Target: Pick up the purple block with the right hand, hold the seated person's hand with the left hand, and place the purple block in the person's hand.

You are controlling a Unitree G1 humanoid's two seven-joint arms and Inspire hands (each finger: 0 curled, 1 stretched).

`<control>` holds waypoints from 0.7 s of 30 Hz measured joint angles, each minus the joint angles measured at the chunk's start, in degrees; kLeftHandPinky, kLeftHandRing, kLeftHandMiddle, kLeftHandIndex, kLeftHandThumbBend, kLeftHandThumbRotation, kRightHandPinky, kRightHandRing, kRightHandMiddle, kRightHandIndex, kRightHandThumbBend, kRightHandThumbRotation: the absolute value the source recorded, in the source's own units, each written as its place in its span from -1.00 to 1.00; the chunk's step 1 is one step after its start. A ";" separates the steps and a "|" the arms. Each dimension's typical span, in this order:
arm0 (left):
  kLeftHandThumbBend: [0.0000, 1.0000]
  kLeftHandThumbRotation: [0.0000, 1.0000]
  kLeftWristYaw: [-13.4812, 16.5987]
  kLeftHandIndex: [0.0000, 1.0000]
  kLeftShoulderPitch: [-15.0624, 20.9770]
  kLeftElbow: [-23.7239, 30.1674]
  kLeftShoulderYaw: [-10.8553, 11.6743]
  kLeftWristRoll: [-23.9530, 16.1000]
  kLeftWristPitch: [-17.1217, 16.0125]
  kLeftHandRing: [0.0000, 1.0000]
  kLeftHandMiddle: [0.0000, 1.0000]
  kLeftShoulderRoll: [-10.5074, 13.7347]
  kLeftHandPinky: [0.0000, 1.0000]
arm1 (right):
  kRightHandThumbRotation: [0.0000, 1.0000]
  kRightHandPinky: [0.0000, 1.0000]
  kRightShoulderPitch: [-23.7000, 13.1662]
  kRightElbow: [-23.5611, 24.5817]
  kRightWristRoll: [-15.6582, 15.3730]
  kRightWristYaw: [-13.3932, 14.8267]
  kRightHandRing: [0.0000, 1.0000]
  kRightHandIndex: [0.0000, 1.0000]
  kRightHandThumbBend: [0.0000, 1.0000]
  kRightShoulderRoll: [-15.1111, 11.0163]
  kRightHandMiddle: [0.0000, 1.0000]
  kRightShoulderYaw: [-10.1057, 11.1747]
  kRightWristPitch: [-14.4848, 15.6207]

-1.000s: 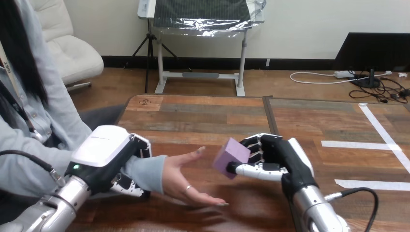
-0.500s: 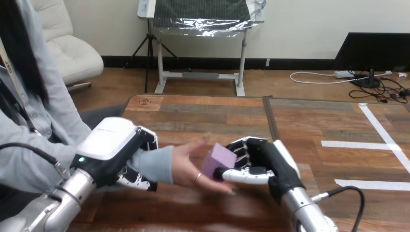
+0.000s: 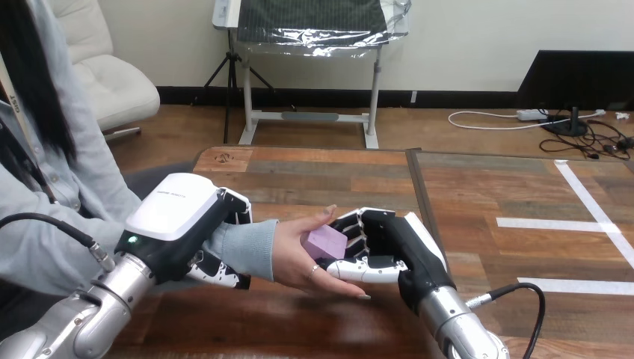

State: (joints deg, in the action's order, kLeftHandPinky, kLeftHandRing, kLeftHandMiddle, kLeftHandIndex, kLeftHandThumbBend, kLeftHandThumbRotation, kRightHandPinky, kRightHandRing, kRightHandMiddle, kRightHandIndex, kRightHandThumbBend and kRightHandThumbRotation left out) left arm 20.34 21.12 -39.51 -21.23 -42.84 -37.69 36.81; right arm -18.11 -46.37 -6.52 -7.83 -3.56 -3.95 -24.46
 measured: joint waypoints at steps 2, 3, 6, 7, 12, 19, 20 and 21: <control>0.76 -1.00 -0.08 -0.29 -0.01 0.11 0.02 0.00 0.05 -0.40 -0.31 -0.06 -0.42 | -1.00 -0.32 0.18 0.66 -0.05 0.00 -0.22 -0.02 0.49 0.08 -0.06 -0.17 0.22; 0.76 -1.00 -0.14 -0.29 -0.02 0.19 0.05 0.00 0.08 -0.40 -0.31 -0.07 -0.42 | -1.00 -0.33 0.34 1.13 -0.07 0.00 -0.22 -0.02 0.49 0.09 -0.07 -0.27 0.38; 0.77 -1.00 -0.17 -0.30 -0.04 0.28 0.16 0.01 0.09 -0.40 -0.32 -0.10 -0.42 | -1.00 -0.33 0.94 2.70 -0.13 0.00 -0.22 -0.02 0.49 0.21 -0.07 -0.54 0.96; 0.77 -1.00 -0.17 -0.30 -0.04 0.30 0.19 0.01 0.09 -0.40 -0.32 -0.12 -0.42 | -1.00 -0.33 1.19 3.28 -0.15 -0.02 -0.22 -0.02 0.49 0.23 -0.07 -0.66 1.21; 0.78 -1.00 -0.18 -0.30 -0.08 0.44 0.27 0.01 0.09 -0.40 -0.32 -0.31 -0.43 | -1.00 -0.34 2.59 6.39 -0.22 -0.06 -0.23 -0.02 0.50 0.28 -0.08 -1.23 2.52; 0.80 -1.00 -0.18 -0.30 -0.07 0.46 0.35 0.01 0.04 -0.40 -0.32 -0.99 -0.43 | -1.00 -0.35 4.65 10.37 -0.20 -0.23 -0.23 -0.02 0.49 0.45 -0.09 -2.14 4.14; 0.80 -1.00 -0.17 -0.30 -0.07 0.46 0.36 0.01 0.03 -0.40 -0.31 -1.07 -0.43 | -1.00 -0.34 4.91 10.81 -0.18 -0.31 -0.23 -0.02 0.49 0.46 -0.09 -2.18 4.32; 0.81 -1.00 -0.17 -0.30 -0.07 0.46 0.37 0.01 0.00 -0.40 -0.31 -1.14 -0.43 | -1.00 -0.34 5.16 11.31 -0.18 -0.40 -0.23 -0.02 0.49 0.46 -0.09 -2.22 4.66</control>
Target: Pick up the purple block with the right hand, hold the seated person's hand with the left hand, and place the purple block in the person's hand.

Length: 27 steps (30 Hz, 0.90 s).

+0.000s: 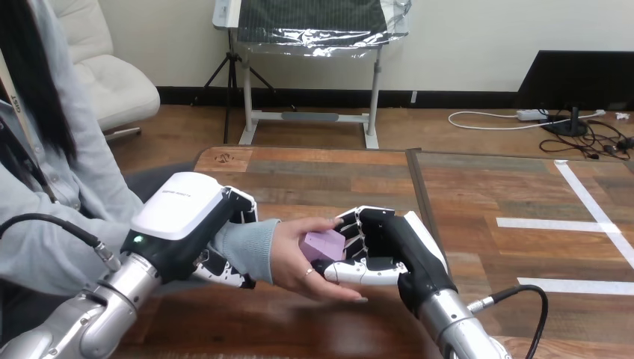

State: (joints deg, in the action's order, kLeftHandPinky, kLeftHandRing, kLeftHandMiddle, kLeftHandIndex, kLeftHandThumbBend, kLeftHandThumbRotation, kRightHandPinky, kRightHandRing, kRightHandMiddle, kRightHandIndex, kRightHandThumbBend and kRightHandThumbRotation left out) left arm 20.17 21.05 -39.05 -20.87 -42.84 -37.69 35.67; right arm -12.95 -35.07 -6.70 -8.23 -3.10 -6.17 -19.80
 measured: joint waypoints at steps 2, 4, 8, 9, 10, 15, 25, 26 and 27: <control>0.81 -1.00 0.00 -0.30 0.00 0.00 0.00 0.00 -0.08 -0.40 -0.31 -0.09 -0.43 | -1.00 -0.34 0.47 0.96 0.00 -0.18 -0.22 -0.02 0.49 -0.01 -0.08 -0.07 0.71; 0.82 -1.00 0.01 -0.30 0.00 0.00 0.01 0.00 -0.16 -0.40 -0.31 -0.14 -0.43 | -1.00 -0.34 0.84 1.67 0.00 -0.28 -0.22 -0.02 0.49 -0.04 -0.08 -0.11 1.33; 0.83 -1.00 0.02 -0.30 0.00 0.00 0.01 0.00 -0.32 -0.40 -0.31 -0.18 -0.42 | -1.00 -0.33 1.42 3.14 -0.02 -0.36 -0.22 -0.02 0.48 -0.09 -0.07 -0.21 2.68; 0.83 -1.00 0.02 -0.30 0.00 0.00 0.01 0.00 -0.36 -0.40 -0.31 -0.20 -0.42 | -1.00 -0.33 1.53 3.42 -0.03 -0.36 -0.22 -0.02 0.48 -0.12 -0.07 -0.24 2.90; 0.82 -1.00 0.02 -0.30 0.00 0.00 0.01 0.00 -0.41 -0.40 -0.31 -0.20 -0.42 | -1.00 -0.32 1.61 3.67 -0.03 -0.38 -0.21 -0.02 0.48 -0.15 -0.07 -0.27 3.09; 0.82 -1.00 0.02 -0.30 0.01 0.00 0.06 0.00 -0.53 -0.39 -0.31 -0.27 -0.42 | -1.00 -0.32 1.68 4.67 -0.04 -0.53 -0.21 -0.02 0.47 -0.37 -0.07 -0.39 3.97; 0.82 -1.00 0.02 -0.29 0.01 0.00 0.36 0.00 -0.76 -0.39 -0.30 -0.38 -0.42 | -1.00 -0.33 1.67 5.95 -0.02 -0.67 -0.22 -0.02 0.48 -0.96 -0.08 -0.59 4.54; 0.82 -1.00 0.02 -0.29 0.01 0.00 0.37 0.00 -0.79 -0.39 -0.30 -0.38 -0.42 | -1.00 -0.33 1.67 5.97 -0.01 -0.67 -0.22 -0.02 0.48 -1.00 -0.08 -0.59 4.57; 0.83 -1.00 0.02 -0.29 0.01 0.00 0.38 0.00 -0.81 -0.39 -0.30 -0.38 -0.42 | -1.00 -0.33 1.67 5.99 0.00 -0.67 -0.22 -0.02 0.48 -1.04 -0.08 -0.59 4.64</control>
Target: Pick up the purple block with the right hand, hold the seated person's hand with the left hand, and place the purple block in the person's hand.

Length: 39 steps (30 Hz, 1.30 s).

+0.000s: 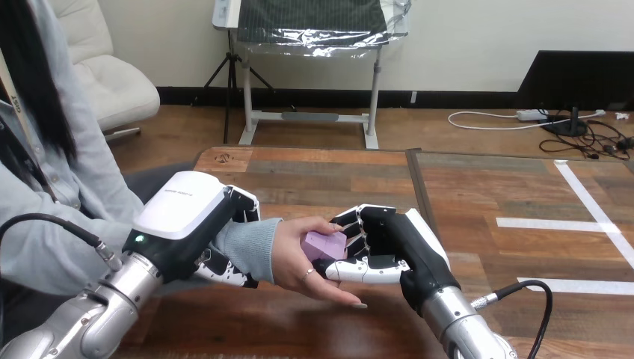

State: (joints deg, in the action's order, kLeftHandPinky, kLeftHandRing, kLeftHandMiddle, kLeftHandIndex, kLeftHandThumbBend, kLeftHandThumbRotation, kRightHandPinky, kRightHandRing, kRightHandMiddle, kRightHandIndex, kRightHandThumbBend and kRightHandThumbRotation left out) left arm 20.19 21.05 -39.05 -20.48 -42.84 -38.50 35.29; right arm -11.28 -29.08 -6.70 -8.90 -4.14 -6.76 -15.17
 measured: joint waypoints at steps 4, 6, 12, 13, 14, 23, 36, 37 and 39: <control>0.83 -1.00 0.00 -0.29 0.00 0.00 0.00 -0.01 -0.05 -0.38 -0.29 0.00 -0.42 | -1.00 -0.32 0.00 0.04 0.01 0.00 -0.21 -0.02 0.48 -0.06 -0.07 0.00 0.33; 0.84 -1.00 0.01 -0.29 0.00 0.00 0.00 -0.01 -0.09 -0.38 -0.29 0.00 -0.42 | -1.00 -0.32 0.00 0.06 0.03 0.01 -0.21 -0.01 0.48 -0.06 -0.07 0.02 0.53; 0.85 -1.00 0.03 -0.28 0.00 0.00 0.00 -0.01 -0.21 -0.36 -0.28 0.00 -0.39 | -1.00 -0.32 0.00 0.06 0.05 0.00 -0.20 -0.01 0.48 -0.07 -0.06 0.04 0.68; 0.85 -1.00 0.03 -0.28 0.00 0.00 0.01 -0.01 -0.21 -0.36 -0.27 0.00 -0.39 | -1.00 -0.32 -0.01 0.06 0.05 0.00 -0.20 -0.01 0.47 -0.08 -0.06 0.03 0.68; 0.85 -1.00 0.03 -0.28 0.00 0.00 0.01 -0.01 -0.22 -0.35 -0.27 0.00 -0.39 | -1.00 -0.31 -0.01 0.06 0.05 0.00 -0.19 -0.01 0.48 -0.09 -0.05 0.03 0.68; 0.86 -1.00 0.33 -0.24 0.00 -0.02 0.01 -0.04 -0.39 -0.32 -0.25 0.00 -0.36 | -1.00 -0.19 -0.04 0.05 -0.23 0.00 -0.09 0.05 0.51 -0.41 0.01 0.01 0.68; 0.90 -0.90 2.12 0.02 0.02 -0.59 0.00 -0.32 -1.96 -0.12 -0.03 -0.13 -0.19 | -1.00 0.21 -0.37 0.05 -1.90 -0.09 0.24 0.41 0.64 -0.99 0.32 -0.23 0.74; 0.90 -0.89 2.43 0.04 0.02 -0.81 -0.01 -0.36 -2.21 -0.11 -0.02 -0.18 -0.17 | -1.00 0.22 -0.42 0.05 -2.11 -0.11 0.25 0.43 0.64 -1.02 0.33 -0.24 0.74; 0.90 -0.85 2.90 0.10 0.02 -1.18 -0.04 -0.40 -2.54 -0.06 0.04 -0.31 -0.13 | -0.98 0.28 -0.51 0.05 -2.40 -0.16 0.31 0.48 0.65 -1.12 0.38 -0.25 0.74</control>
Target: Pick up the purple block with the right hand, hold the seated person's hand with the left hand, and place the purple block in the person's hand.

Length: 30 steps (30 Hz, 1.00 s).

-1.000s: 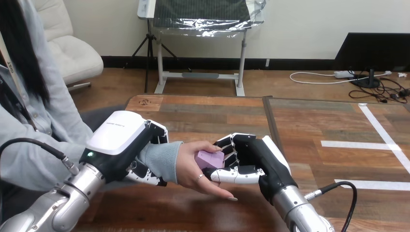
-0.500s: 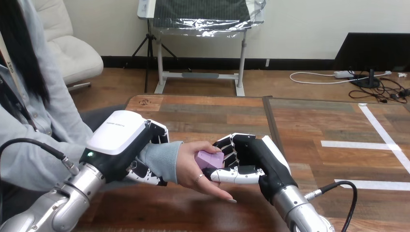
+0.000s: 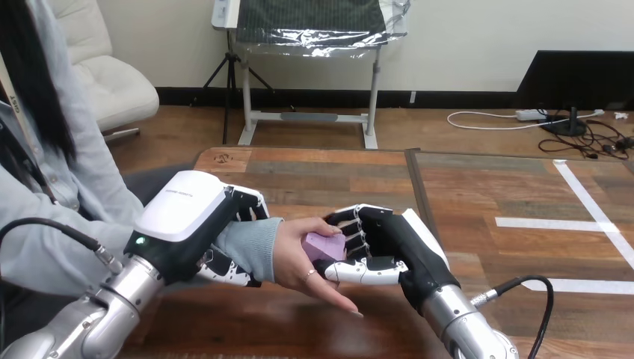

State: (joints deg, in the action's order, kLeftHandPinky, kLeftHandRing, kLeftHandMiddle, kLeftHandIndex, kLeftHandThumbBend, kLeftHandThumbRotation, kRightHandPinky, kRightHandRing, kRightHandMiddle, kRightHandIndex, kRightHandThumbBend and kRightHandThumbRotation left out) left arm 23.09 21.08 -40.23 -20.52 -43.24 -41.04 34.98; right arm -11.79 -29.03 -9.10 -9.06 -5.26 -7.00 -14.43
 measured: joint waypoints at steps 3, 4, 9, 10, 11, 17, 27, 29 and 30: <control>0.91 -0.78 0.33 0.19 0.00 -0.27 -0.03 -0.04 -0.26 0.02 0.13 -0.12 -0.06 | -0.93 0.38 -0.15 -0.03 -0.23 -0.11 0.41 0.55 0.66 -0.10 0.45 0.00 0.02; 0.91 -0.77 0.48 0.22 0.00 -0.37 -0.05 -0.07 -0.36 0.04 0.15 -0.16 -0.04 | -0.92 0.41 -0.23 -0.04 -0.33 -0.22 0.44 0.57 0.67 -0.13 0.47 0.00 0.05; 0.92 -0.63 1.46 0.40 0.01 -0.99 -0.16 -0.28 -0.95 0.21 0.31 -0.29 0.09 | -0.76 0.63 -0.62 -0.04 -0.93 -0.56 0.62 0.68 0.70 -0.37 0.60 -0.01 0.47; 0.92 -0.61 1.74 0.43 0.00 -1.09 -0.22 -0.39 -1.03 0.24 0.34 -0.29 0.12 | -0.73 0.66 -0.69 -0.04 -1.15 -0.56 0.63 0.70 0.70 -0.44 0.61 -0.03 0.55; 0.93 -0.59 2.00 0.47 0.01 -1.18 -0.27 -0.48 -1.11 0.28 0.37 -0.29 0.16 | -0.69 0.68 -0.74 -0.04 -1.37 -0.55 0.66 0.72 0.71 -0.51 0.63 -0.05 0.59; 0.98 -0.41 3.47 0.68 0.00 -1.64 -0.43 -1.46 -1.32 0.53 0.58 -0.29 0.46 | -0.50 0.81 -0.94 -0.10 -2.58 -0.22 0.74 0.80 0.76 -1.10 0.71 -0.30 0.52; 1.00 -0.15 5.35 0.91 -0.24 -1.79 -0.43 -1.83 -1.76 0.84 0.86 -0.29 0.80 | -0.26 0.86 -0.95 -0.50 -3.17 1.17 0.82 0.89 0.87 -1.49 0.78 -0.31 0.23; 1.00 -0.11 5.86 0.94 -0.37 -1.77 -0.43 -1.85 -1.95 0.89 0.90 -0.29 0.84 | -0.22 0.86 -0.95 -0.69 -3.17 1.39 0.83 0.91 0.90 -1.52 0.79 -0.28 -0.04; 1.00 -0.09 6.15 0.95 -0.43 -1.77 -0.43 -1.88 -2.05 0.91 0.92 -0.29 0.86 | -0.20 0.86 -0.95 -0.78 -3.16 1.47 0.83 0.91 0.91 -1.55 0.80 -0.27 -0.15</control>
State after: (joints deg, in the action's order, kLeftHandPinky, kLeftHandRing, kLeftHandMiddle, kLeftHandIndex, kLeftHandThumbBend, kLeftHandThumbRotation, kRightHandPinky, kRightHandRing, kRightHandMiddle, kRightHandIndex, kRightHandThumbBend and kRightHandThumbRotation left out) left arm 29.24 20.65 -41.99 -20.96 -45.12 -43.09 34.69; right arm -12.74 -29.81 -12.26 -7.59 -6.81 -7.27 -14.57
